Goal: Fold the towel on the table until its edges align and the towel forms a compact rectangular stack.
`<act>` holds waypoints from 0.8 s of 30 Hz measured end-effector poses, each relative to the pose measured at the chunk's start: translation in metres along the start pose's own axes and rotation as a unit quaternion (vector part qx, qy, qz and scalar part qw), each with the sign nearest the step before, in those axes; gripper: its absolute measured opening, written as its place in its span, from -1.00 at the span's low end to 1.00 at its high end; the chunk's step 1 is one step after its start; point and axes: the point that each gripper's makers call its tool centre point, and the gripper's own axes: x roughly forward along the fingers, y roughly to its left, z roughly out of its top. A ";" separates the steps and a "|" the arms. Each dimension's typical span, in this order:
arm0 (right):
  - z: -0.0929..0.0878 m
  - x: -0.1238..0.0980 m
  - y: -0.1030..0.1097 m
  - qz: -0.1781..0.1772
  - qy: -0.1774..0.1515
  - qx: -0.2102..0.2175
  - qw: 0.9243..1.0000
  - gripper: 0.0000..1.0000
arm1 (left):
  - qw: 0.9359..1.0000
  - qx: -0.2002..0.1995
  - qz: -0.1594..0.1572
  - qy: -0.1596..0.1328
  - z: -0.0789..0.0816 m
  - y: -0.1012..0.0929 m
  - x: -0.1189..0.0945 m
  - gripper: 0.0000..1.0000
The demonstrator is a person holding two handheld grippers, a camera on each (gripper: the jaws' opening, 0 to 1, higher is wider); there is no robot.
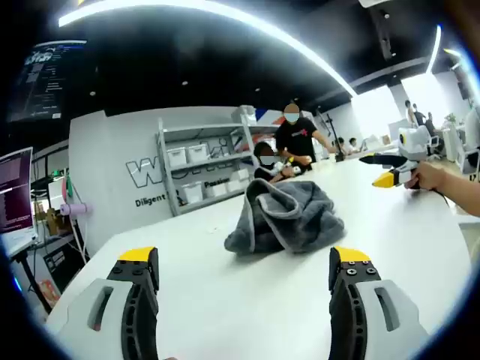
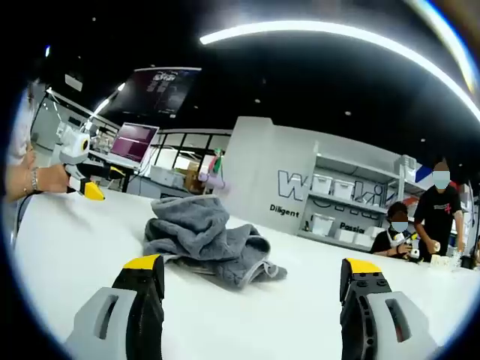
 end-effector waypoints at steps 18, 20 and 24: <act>0.003 0.003 0.013 0.021 -0.003 -0.048 0.999 0.99 | 1.000 0.002 -0.003 0.004 -0.001 0.001 0.003 0.83; 0.004 0.003 0.013 0.023 -0.005 -0.048 0.999 0.99 | 1.000 0.002 -0.003 0.005 -0.002 0.001 0.003 0.83; 0.004 0.003 0.013 0.023 -0.005 -0.049 0.999 0.99 | 1.000 0.002 -0.001 0.008 -0.003 0.002 0.003 0.83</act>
